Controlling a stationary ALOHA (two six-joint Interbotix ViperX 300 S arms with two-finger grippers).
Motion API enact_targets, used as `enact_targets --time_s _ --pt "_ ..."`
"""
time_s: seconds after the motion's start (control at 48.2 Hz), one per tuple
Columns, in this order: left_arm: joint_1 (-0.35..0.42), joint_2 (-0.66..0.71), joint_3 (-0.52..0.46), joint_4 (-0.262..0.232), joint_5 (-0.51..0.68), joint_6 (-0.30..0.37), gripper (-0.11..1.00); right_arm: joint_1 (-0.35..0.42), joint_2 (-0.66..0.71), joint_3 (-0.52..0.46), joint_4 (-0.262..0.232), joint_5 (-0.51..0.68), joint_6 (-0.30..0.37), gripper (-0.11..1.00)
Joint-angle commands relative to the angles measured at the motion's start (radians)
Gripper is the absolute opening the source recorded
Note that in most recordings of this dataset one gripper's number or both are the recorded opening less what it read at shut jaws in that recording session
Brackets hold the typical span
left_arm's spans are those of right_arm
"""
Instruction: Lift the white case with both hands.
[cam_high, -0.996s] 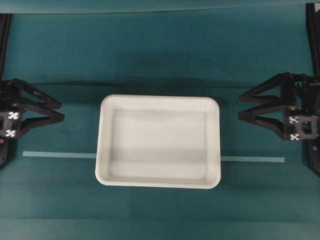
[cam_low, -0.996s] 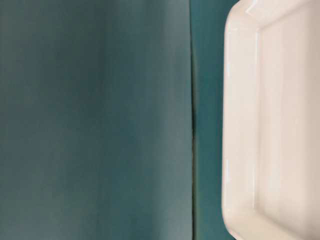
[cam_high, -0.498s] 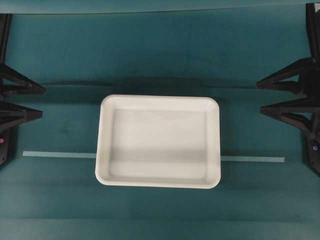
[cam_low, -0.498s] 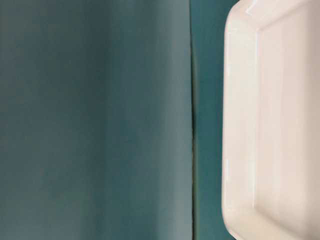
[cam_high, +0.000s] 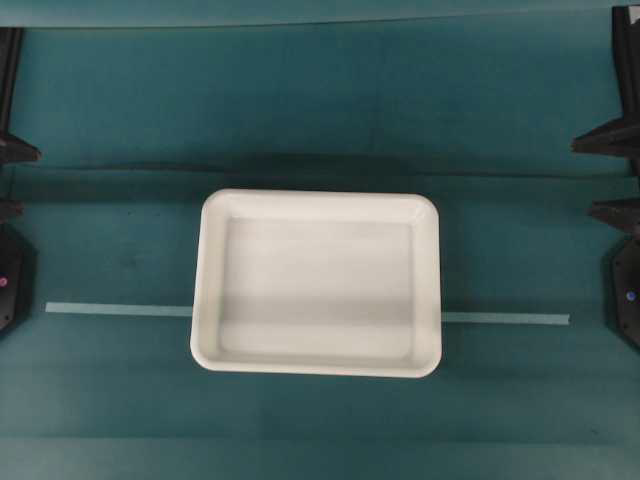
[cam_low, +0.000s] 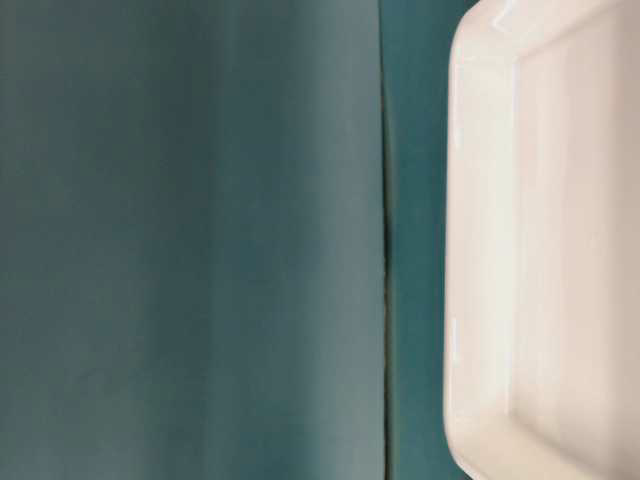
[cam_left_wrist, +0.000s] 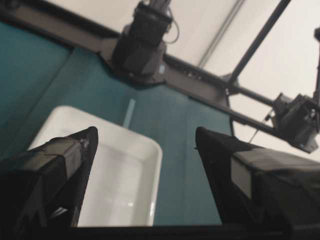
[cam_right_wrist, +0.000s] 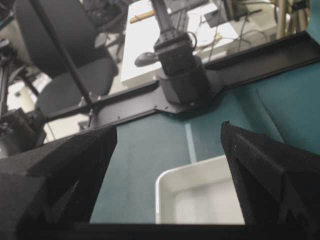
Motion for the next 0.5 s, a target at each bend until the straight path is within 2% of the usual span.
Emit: enact_targets --time_s 0.0,0.477 --pt "-0.002 0.020 -0.028 0.002 -0.002 0.005 0.86 0.002 0.012 -0.017 -0.002 0.011 -0.003 0.89" --pt "-0.002 0.031 -0.018 0.002 -0.002 0.052 0.86 0.002 0.011 -0.014 -0.002 0.012 -0.005 0.89"
